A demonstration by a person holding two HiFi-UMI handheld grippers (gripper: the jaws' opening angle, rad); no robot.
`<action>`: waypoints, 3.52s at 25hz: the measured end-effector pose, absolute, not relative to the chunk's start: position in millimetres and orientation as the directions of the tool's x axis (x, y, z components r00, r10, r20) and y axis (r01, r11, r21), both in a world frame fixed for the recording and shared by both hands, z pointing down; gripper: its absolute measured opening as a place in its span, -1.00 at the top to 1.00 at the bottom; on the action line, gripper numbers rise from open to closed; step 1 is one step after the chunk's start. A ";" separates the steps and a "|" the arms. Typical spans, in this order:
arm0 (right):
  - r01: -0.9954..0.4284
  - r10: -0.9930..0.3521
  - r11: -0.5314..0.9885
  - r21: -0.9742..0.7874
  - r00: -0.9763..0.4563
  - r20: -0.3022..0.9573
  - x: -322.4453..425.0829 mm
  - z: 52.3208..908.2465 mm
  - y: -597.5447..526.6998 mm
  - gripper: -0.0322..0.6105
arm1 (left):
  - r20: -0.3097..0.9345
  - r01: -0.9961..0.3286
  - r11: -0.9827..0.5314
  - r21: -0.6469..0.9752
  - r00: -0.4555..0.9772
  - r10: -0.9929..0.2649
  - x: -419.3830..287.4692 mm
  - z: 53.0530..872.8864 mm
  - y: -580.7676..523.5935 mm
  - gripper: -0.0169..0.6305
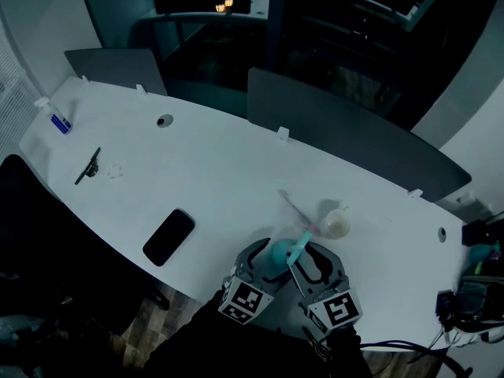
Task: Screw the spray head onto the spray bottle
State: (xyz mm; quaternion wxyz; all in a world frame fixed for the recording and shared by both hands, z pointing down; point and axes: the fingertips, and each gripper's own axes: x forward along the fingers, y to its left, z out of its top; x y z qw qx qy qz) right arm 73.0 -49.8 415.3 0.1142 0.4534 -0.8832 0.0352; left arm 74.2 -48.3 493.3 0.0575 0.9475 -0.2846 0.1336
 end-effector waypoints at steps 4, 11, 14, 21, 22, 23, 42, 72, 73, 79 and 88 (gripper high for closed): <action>-0.817 -0.802 0.574 0.052 -0.549 0.235 84.0 412.4 -37.8 0.46 | 0.292 -0.576 -0.818 0.010 0.784 -0.548 48.9 487.7 -42.6 -0.31; -0.819 -0.801 0.574 0.016 -0.557 0.220 92.2 414.1 -24.6 0.46 | 0.269 -0.644 -0.763 0.047 0.744 -0.612 20.1 469.4 -37.2 -0.31; -0.816 -0.796 0.578 0.008 -0.562 0.226 96.4 414.9 -19.3 0.46 | 0.270 -0.672 -0.739 0.055 0.723 -0.636 15.3 466.8 -35.8 -0.31; -0.834 -0.823 0.549 0.055 -0.529 0.205 112.5 411.4 -7.5 0.47 | 0.191 -0.759 -0.650 0.027 0.642 -0.742 0.7 432.5 -27.4 -0.02; -0.841 -0.833 0.537 0.066 -0.516 0.200 115.5 409.6 -5.6 0.48 | 0.162 -0.783 -0.622 0.003 0.615 -0.772 -1.8 422.1 -27.1 0.24; -0.850 -0.844 0.521 0.079 -0.499 0.196 118.7 407.8 -4.1 0.64 | 0.137 -0.806 -0.592 -0.018 0.584 -0.800 -4.6 413.3 -26.8 0.45; -0.988 -0.988 0.130 0.087 -0.121 0.097 110.2 390.5 39.5 0.89 | 0.033 -0.738 -0.667 -0.098 0.668 -0.744 -19.3 369.8 -9.6 0.94; -0.981 -0.990 -0.135 0.137 0.139 0.022 -18.0 354.8 154.9 0.89 | 0.006 -0.603 -0.789 -0.116 0.794 -0.608 -123.8 353.1 85.1 0.94; -0.982 -0.990 -0.134 0.136 0.138 0.014 -16.9 351.4 156.8 0.89 | 0.002 -0.611 -0.783 -0.113 0.788 -0.615 -123.3 352.6 87.4 0.94; -0.977 -0.988 -0.152 0.147 0.148 -0.040 -9.2 333.7 167.7 0.89 | -0.044 -0.604 -0.783 -0.147 0.795 -0.605 -114.3 343.1 103.5 0.94; -0.974 -0.987 -0.153 0.168 0.141 -0.081 -7.4 323.4 175.2 0.89 | -0.062 -0.595 -0.777 -0.206 0.801 -0.596 -106.0 334.3 112.4 0.94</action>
